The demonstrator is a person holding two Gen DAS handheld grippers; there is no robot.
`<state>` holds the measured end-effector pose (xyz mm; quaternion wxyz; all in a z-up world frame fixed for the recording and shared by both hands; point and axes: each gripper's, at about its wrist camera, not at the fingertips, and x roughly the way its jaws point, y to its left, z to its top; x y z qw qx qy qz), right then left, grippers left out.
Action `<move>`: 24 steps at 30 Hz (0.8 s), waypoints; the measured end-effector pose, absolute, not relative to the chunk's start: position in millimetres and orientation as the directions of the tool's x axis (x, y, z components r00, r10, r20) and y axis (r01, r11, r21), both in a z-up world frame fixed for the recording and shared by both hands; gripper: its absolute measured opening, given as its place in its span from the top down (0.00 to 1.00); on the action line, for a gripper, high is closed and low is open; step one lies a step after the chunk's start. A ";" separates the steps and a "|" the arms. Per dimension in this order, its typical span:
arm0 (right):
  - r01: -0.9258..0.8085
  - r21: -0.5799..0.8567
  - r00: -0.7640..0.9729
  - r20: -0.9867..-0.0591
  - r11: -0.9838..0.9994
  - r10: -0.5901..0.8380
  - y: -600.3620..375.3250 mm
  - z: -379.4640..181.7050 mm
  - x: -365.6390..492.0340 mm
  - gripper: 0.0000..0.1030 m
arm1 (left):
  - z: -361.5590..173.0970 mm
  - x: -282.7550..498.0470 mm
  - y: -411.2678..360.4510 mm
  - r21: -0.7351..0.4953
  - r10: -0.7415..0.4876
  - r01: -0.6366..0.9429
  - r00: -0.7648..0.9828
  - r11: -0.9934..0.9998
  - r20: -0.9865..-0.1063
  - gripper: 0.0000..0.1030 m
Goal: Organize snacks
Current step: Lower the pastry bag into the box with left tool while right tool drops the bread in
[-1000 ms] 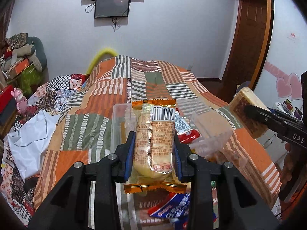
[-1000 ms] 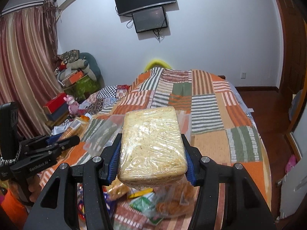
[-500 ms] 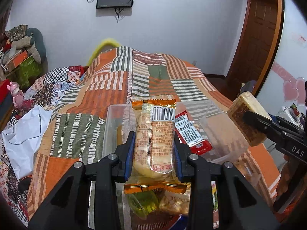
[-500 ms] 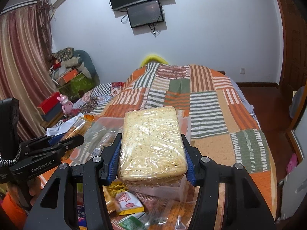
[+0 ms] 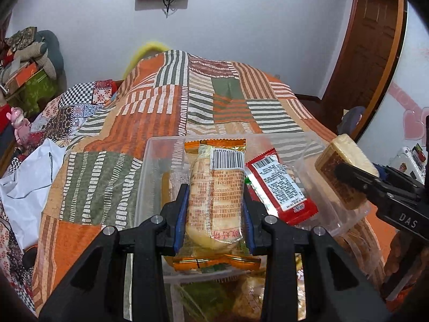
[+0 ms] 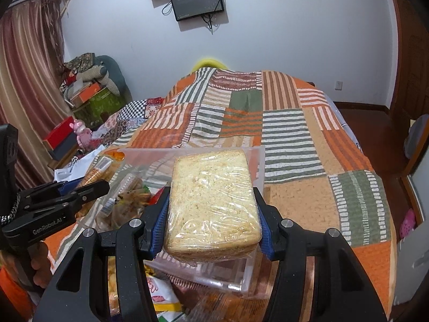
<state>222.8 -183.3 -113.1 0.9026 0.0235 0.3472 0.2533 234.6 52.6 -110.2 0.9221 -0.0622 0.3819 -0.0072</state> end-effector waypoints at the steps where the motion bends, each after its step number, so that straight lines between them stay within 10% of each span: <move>1: -0.444 0.216 0.628 -0.617 0.870 0.474 -181.9 -113.6 223.5 0.50 | -111.0 236.2 53.3 -0.121 -0.060 -0.037 0.707 0.992 -0.705 0.66; 24: -0.444 0.257 0.561 -0.668 0.858 0.490 -177.7 -124.2 239.0 0.47 | -130.6 240.4 61.3 -0.135 -0.068 -0.053 0.649 0.989 -0.758 0.60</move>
